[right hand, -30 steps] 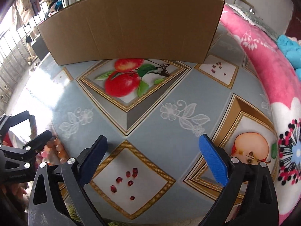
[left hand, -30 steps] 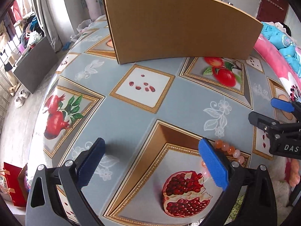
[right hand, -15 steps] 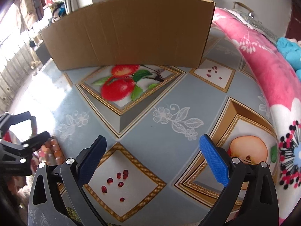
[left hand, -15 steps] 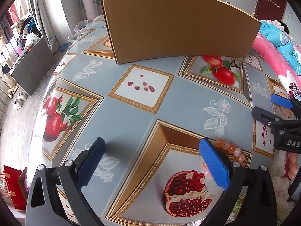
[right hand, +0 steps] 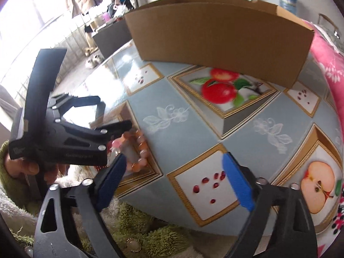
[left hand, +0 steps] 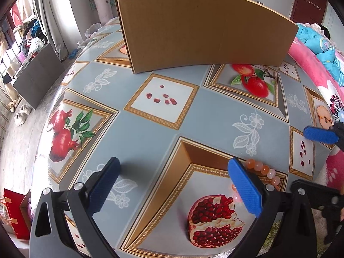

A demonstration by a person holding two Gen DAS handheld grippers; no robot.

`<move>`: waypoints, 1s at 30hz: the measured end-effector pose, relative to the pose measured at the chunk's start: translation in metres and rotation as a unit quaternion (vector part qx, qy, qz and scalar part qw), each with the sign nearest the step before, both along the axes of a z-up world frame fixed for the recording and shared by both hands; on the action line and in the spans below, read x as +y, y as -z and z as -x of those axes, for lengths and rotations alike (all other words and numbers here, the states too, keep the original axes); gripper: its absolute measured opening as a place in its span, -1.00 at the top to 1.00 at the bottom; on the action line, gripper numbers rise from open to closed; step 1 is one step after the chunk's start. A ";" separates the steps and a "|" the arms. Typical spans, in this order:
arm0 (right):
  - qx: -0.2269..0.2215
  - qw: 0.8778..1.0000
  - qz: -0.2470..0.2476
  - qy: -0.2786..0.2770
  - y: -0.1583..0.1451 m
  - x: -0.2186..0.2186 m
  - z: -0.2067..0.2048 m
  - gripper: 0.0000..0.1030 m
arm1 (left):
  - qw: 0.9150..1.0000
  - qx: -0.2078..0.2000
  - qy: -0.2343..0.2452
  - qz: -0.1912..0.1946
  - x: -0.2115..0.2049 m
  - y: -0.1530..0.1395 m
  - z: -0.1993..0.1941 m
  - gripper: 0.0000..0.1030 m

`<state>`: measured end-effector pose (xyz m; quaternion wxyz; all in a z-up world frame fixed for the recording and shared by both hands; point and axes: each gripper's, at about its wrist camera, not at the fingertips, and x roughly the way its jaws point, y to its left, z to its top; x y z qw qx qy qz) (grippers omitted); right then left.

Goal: Organize jewelry
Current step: 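Move the open right tool back to the pink-orange bead bracelet, then close the right tool on the pink-orange bead bracelet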

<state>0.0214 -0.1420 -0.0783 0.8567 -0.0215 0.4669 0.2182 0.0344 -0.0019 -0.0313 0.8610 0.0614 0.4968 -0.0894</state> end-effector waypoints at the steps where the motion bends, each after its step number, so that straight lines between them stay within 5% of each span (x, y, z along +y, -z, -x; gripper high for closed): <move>1: 0.003 1.000 0.000 -0.001 0.001 0.002 -0.001 -0.49 | 1.000 0.000 0.000 0.000 0.000 0.000 0.000 -0.92; 15: -0.006 0.999 0.047 -0.022 0.005 0.036 0.006 -0.11 | 1.000 0.009 0.000 -0.002 -0.001 0.000 -0.005 -0.92; 25: -0.016 0.996 0.083 -0.014 0.007 0.040 -0.001 0.71 | 1.000 0.013 0.002 -0.003 -0.001 0.002 -0.008 -0.92; 30: -0.020 0.996 0.089 0.007 0.007 0.032 -0.012 0.80 | 1.000 0.013 0.002 -0.003 -0.001 0.002 -0.008 -0.92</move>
